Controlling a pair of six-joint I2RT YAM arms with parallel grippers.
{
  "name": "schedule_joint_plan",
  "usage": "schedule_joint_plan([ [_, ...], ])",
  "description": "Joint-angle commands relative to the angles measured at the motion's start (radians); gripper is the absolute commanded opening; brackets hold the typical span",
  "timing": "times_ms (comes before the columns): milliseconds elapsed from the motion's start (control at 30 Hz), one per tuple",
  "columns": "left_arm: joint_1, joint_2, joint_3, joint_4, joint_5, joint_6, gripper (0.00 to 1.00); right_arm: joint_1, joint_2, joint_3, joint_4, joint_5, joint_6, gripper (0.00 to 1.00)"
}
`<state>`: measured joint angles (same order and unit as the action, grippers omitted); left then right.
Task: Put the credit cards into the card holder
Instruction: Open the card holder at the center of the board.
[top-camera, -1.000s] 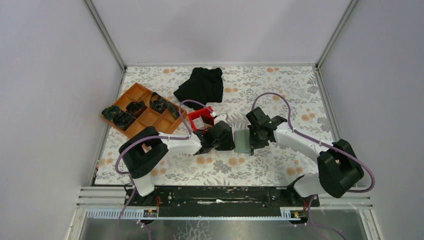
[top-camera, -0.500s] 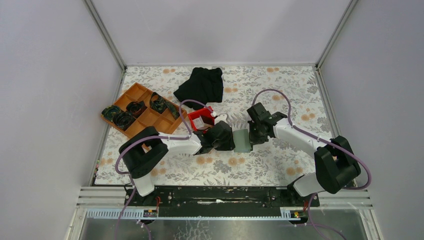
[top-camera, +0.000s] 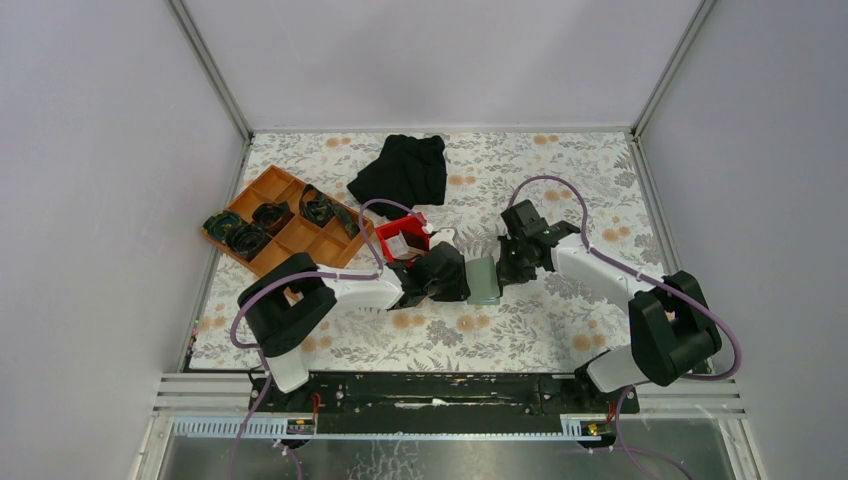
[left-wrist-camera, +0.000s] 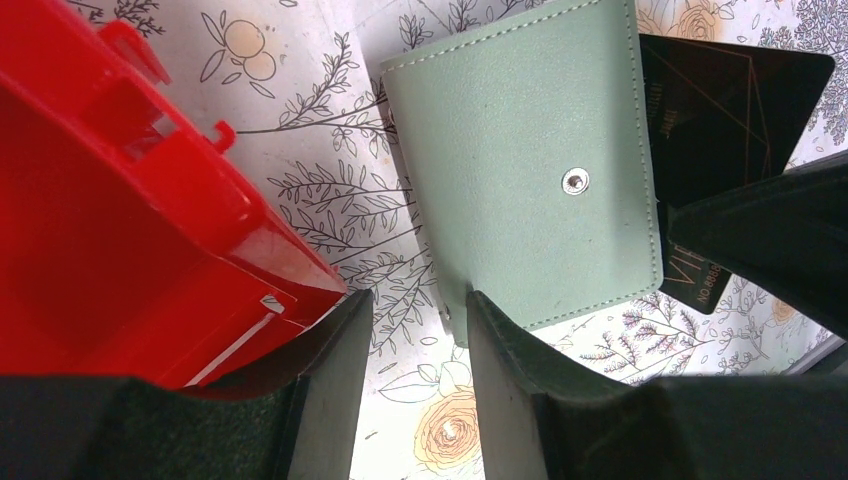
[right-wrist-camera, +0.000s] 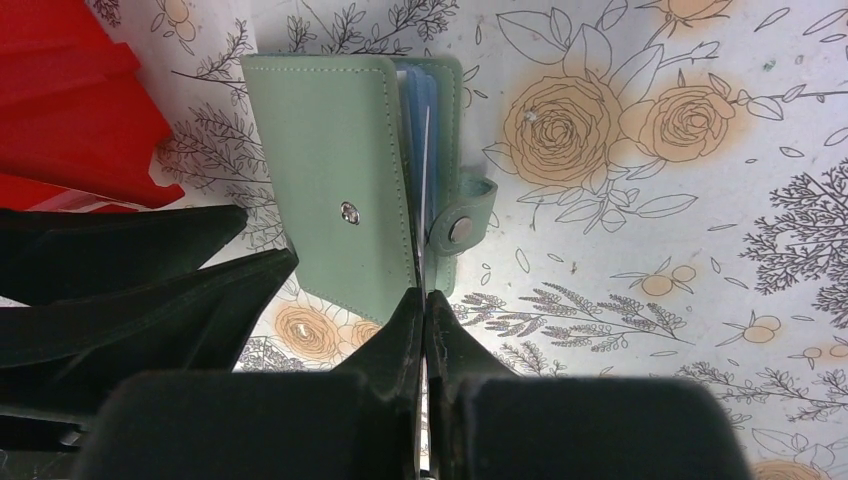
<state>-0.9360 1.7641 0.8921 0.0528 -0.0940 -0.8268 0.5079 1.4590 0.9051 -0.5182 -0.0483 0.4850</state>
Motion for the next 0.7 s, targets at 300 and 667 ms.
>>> schedule_joint_plan([
  [300, 0.015, 0.003, -0.035, -0.037, -0.031, 0.008, 0.47, -0.04, -0.013, -0.027, 0.073, -0.103, 0.006, 0.0],
  [667, 0.016, -0.004, -0.019, -0.072, -0.07, 0.007, 0.47, -0.053, -0.021, 0.004, 0.058, -0.124, 0.003, 0.0],
])
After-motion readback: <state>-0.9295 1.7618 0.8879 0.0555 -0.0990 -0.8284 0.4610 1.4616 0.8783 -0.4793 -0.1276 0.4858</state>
